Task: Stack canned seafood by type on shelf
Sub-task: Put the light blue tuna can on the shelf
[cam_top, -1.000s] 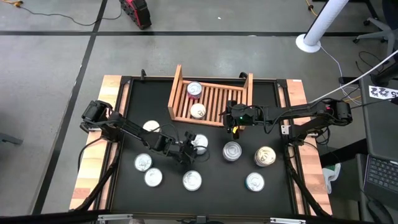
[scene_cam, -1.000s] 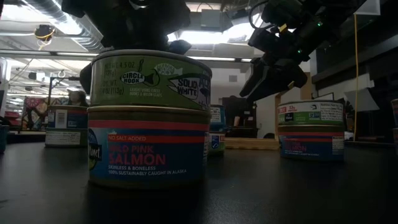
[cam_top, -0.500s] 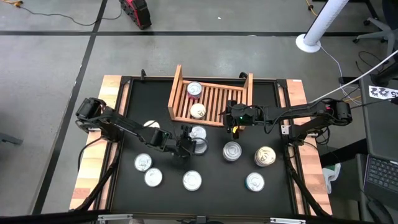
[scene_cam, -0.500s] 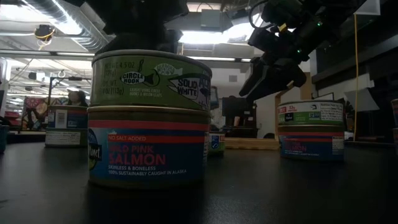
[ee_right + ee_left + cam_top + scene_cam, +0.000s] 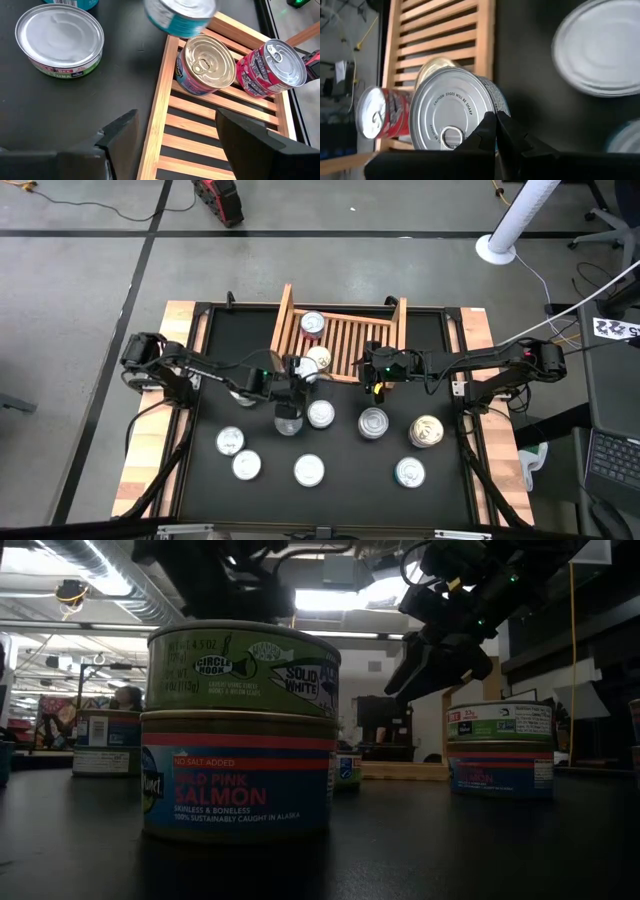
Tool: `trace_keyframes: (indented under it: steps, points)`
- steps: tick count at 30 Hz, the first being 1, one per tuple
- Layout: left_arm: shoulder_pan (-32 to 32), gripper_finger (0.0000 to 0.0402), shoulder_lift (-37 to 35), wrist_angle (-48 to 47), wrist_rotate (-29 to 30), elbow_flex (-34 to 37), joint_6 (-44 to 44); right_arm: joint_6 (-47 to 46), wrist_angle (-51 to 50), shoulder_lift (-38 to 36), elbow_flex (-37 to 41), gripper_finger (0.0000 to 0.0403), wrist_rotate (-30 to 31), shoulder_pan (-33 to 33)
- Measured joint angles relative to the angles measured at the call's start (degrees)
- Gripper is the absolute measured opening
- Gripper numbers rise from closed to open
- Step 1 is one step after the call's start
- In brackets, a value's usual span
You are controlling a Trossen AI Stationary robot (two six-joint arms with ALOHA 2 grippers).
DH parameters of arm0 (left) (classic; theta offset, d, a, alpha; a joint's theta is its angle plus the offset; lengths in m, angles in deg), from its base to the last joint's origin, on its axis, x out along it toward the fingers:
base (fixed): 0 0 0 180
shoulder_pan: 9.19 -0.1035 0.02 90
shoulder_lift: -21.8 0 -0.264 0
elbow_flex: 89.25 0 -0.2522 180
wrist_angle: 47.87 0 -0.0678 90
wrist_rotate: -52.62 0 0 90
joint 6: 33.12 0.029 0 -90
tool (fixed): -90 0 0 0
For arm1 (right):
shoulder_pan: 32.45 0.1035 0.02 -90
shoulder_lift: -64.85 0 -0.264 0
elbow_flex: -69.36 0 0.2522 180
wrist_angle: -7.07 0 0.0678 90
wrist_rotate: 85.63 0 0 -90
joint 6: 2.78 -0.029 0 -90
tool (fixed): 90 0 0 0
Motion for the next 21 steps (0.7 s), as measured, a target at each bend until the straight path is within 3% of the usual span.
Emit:
trace_keyframes:
  steps: [10,21]
  points:
    - [-4.59,0.0,-0.02,-3.12,4.32,-0.04,-1.24,0.0,-0.02,0.0,0.0,0.0262,0.02,0.0]
    - [-7.95,0.0,-0.04,-5.86,4.64,-0.04,1.9,0.0,-0.02,0.0,0.0,0.0262,0.02,0.0]
